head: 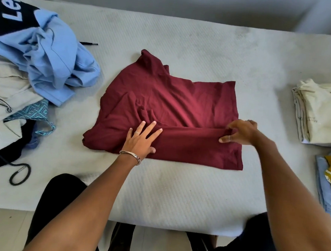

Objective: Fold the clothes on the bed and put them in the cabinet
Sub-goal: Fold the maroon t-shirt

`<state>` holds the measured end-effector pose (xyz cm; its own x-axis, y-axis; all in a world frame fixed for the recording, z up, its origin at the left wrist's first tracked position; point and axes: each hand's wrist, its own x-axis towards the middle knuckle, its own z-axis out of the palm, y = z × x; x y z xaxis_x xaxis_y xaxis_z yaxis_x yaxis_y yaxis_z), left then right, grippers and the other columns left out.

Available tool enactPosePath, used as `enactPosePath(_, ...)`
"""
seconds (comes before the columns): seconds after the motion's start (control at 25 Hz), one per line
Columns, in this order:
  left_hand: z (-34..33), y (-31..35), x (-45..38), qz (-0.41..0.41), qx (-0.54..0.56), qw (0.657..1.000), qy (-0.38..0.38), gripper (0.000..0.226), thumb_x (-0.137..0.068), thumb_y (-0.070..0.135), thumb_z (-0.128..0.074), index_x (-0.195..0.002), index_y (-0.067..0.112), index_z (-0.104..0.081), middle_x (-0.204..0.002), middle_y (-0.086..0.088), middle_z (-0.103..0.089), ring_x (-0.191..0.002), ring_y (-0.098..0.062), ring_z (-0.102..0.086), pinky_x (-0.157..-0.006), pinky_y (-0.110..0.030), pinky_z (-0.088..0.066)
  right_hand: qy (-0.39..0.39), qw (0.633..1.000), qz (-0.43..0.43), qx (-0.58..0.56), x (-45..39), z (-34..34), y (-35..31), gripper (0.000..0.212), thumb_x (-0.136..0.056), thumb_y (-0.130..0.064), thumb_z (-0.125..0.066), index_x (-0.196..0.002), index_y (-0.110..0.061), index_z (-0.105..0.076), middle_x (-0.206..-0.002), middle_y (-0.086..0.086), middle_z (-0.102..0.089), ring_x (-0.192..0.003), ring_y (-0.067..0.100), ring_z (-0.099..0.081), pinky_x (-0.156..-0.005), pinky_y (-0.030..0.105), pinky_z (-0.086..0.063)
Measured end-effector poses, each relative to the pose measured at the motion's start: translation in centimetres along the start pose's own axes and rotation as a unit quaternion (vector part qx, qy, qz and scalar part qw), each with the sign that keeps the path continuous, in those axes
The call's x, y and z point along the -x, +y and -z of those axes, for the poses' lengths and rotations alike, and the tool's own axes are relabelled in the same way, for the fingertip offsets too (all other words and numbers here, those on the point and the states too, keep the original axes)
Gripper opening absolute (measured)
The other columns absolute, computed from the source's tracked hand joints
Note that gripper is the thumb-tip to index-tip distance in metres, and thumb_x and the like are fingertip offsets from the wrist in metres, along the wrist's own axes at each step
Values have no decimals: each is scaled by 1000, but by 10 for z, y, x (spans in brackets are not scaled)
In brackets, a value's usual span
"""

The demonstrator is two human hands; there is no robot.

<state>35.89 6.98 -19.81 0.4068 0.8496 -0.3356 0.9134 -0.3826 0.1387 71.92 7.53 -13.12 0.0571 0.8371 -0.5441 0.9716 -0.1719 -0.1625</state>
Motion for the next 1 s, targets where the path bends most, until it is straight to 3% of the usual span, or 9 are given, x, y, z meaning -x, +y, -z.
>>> enactPosePath(0.16, 1, -1, -8, 9, 17, 999, -46, 88, -86, 45, -63, -148, 50, -1, -157, 19, 20, -148, -23, 11, -112, -64, -11, 44, 950, -77, -299, 8, 12, 22, 31, -72, -34, -86, -77, -14, -64, -70, 1, -61, -64, 19, -59, -64, 29, -49)
enactPosePath(0.28, 1, -2, -9, 47, 27, 997, -60, 95, -83, 49, -65, -150, 46, 3, -157, 14, 24, -148, -24, 11, -112, -65, -10, 119, 841, -209, -485, 8, -13, 29, 39, -77, -30, -83, -97, -4, -62, -73, 12, -60, -58, 22, -57, -63, 37, -59)
enactPosePath(0.36, 1, -1, -8, 57, 21, 997, -53, 97, -83, 52, -63, -150, 45, 6, -158, 13, 24, -148, -24, 11, -112, -65, -9, 84, 814, -240, -521, 14, -33, 26, 41, -78, -41, -80, -88, -5, -63, -78, 10, -59, -62, 21, -55, -63, 35, -55)
enactPosePath(0.52, -1, 6, -3, 79, -19, 997, -4, 98, -82, 58, -60, -151, 39, 7, -160, 7, 18, -148, -29, 9, -112, -64, -2, 117, 833, -303, -449, 27, -70, 18, 46, -73, -37, -85, -65, -7, -51, -65, 6, -53, -62, 22, -51, -68, 37, -44)
enactPosePath(0.64, -6, 11, 7, 91, -10, 995, 45, 100, -76, 55, -67, -154, 29, -9, -162, -2, -3, -148, -33, -5, -112, -64, -8, 153, 805, -341, -460, 40, -82, 16, 47, -80, -42, -78, -61, -9, -49, -74, 8, -57, -81, 30, -56, -84, 43, -45)
enactPosePath(0.72, -8, 5, 14, 97, 14, 989, 115, 96, -67, 49, -78, -148, 22, -34, -154, -11, -31, -142, -36, -27, -107, -66, -21, 167, 798, -382, -435, 49, -78, 13, 34, -83, -37, -74, -70, -12, -57, -91, 11, -61, -95, 33, -57, -103, 53, -35)
enactPosePath(0.8, -10, -12, 23, 130, 22, 973, 191, 87, -65, 44, -81, -140, 15, -47, -142, -16, -46, -133, -38, -40, -102, -66, -29, 180, 814, -447, -324, 56, -75, 0, 15, -86, -22, -66, -94, -11, -59, -105, 14, -60, -108, 35, -53, -104, 56, -24)
enactPosePath(0.84, -8, -23, 28, 172, 37, 960, 219, 82, -67, 43, -79, -137, 13, -48, -139, -17, -47, -129, -39, -42, -102, -64, -30, 194, 833, -450, -257, 55, -74, -13, 24, -86, -16, -61, -108, -10, -56, -115, 17, -58, -116, 37, -48, -104, 57, -23)
enactPosePath(1.0, 6, -64, 46, 429, 162, 866, 200, 72, -76, 53, -72, -129, 8, -51, -129, -22, -44, -120, -41, -39, -97, -54, -33, 260, 933, -196, -155, 29, -68, -99, 39, -88, -24, -64, -124, -14, -51, -128, 14, -52, -123, 37, -41, -100, 56, -32)
